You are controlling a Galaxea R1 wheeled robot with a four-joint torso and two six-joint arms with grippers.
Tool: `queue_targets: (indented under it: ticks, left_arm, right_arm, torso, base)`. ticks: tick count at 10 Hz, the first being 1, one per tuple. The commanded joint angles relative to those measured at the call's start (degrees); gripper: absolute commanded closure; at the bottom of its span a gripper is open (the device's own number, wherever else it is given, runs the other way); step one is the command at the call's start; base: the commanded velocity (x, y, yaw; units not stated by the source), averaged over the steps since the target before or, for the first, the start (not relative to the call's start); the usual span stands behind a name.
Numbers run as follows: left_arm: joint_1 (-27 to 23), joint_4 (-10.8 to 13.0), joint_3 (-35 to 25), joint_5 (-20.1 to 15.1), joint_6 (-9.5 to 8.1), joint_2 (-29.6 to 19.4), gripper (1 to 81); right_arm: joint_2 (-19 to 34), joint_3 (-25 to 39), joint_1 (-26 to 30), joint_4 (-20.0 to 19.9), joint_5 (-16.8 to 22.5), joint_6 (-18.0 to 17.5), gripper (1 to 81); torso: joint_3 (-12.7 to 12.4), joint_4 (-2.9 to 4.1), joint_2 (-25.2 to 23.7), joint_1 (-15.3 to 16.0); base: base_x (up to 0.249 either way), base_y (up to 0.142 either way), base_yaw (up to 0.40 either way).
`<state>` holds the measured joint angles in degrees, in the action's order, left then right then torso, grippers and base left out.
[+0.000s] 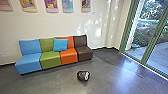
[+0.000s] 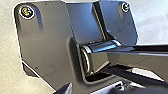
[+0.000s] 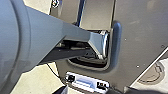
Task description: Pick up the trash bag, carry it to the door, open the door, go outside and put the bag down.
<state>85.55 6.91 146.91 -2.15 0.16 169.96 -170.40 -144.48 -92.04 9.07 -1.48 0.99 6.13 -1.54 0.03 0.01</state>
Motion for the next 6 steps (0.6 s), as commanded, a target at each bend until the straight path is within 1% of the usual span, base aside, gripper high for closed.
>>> queue_targets:
  ticks: [1, 6]
  left_arm:
    - [-2.1, 0.5, -0.5, -3.6, 0.37, -0.1, 1.0]
    - [-2.0, 0.6, -0.5, -3.6, 0.37, -0.1, 1.0]
  right_arm:
    - [-0.5, 0.7, 1.3, 0.7, 3.6, 0.3, 1.0]
    - [-0.5, 0.6, 1.3, 0.8, 3.6, 0.3, 1.0]
  torso:
    - [0.0, 0.00, 0.0, 0.0]
    - [0.0, 0.00, 0.0, 0.0]
  base:
    - [0.124, -0.067, 0.000]
    - [0.124, -0.067, 0.000]
